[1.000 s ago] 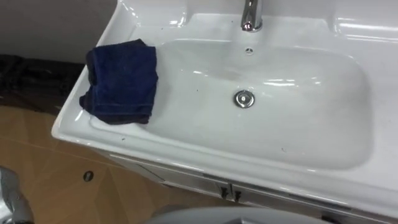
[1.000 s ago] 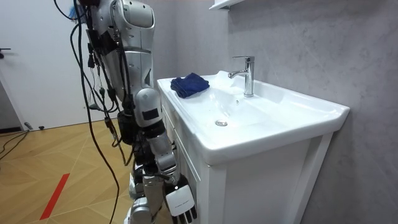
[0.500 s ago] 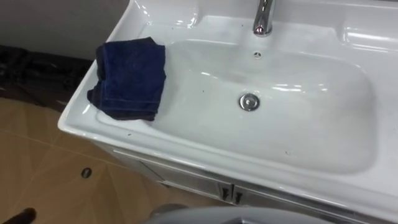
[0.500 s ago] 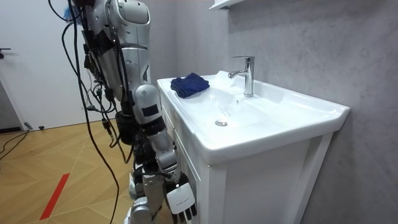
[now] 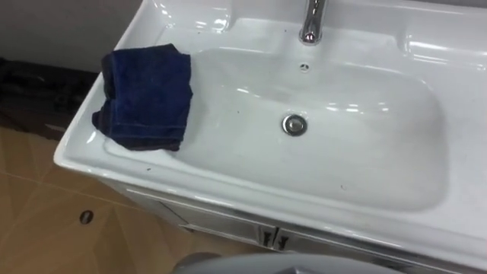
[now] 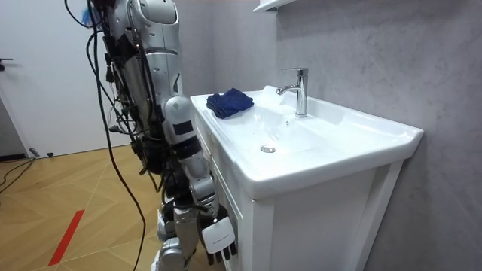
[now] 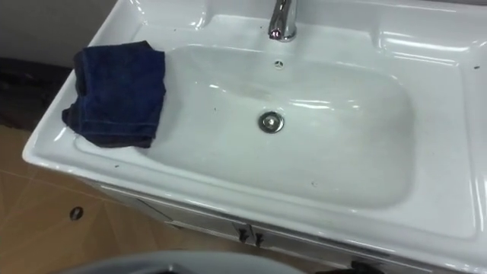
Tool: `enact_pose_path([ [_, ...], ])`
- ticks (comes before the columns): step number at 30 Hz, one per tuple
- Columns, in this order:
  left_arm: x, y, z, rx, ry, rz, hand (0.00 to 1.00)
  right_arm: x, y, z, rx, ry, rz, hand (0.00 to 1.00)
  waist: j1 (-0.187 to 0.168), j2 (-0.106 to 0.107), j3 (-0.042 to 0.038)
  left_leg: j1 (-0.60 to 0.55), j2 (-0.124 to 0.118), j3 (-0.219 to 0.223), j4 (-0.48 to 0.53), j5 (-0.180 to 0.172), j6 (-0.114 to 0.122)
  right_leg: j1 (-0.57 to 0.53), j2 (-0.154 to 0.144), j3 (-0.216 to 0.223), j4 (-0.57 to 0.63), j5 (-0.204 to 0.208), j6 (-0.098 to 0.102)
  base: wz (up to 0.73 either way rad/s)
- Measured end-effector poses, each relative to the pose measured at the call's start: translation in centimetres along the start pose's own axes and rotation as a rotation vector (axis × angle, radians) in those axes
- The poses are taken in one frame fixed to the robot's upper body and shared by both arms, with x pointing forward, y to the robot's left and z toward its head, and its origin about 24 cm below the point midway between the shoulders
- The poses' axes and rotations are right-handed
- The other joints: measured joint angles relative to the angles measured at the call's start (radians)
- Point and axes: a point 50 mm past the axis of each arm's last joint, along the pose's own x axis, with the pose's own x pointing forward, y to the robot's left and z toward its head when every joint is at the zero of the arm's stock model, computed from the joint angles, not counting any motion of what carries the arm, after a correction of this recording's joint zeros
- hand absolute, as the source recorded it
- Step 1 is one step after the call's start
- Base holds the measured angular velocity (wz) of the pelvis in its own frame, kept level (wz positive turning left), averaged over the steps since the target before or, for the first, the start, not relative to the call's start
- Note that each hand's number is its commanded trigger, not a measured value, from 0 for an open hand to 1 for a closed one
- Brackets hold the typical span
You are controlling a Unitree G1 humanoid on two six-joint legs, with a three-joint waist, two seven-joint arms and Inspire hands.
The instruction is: Wipe basin
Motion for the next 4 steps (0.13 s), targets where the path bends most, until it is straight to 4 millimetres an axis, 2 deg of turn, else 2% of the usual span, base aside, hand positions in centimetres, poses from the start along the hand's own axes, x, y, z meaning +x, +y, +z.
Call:
enact_pose_path([
  [2,0.02,-0.62,0.32,0.026,0.011,-0.057,0.00,0.02,0.07,0.13,-0.001,-0.003,0.005,0.00,-0.001,0.000,0.0010,-0.001,0.001,0.000,0.002,0.000,0.000,-0.002,-0.001,0.004,0.000,0.000,0.000,-0.02],
  [4,0.02,-0.97,0.49,0.036,0.021,-0.108,0.00,0.04,0.11,0.36,-0.002,-0.006,0.009,0.00,-0.002,0.002,0.0059,-0.001,0.003,0.000,0.003,-0.001,0.000,-0.003,-0.001,0.009,-0.001,-0.001,0.000,-0.02],
])
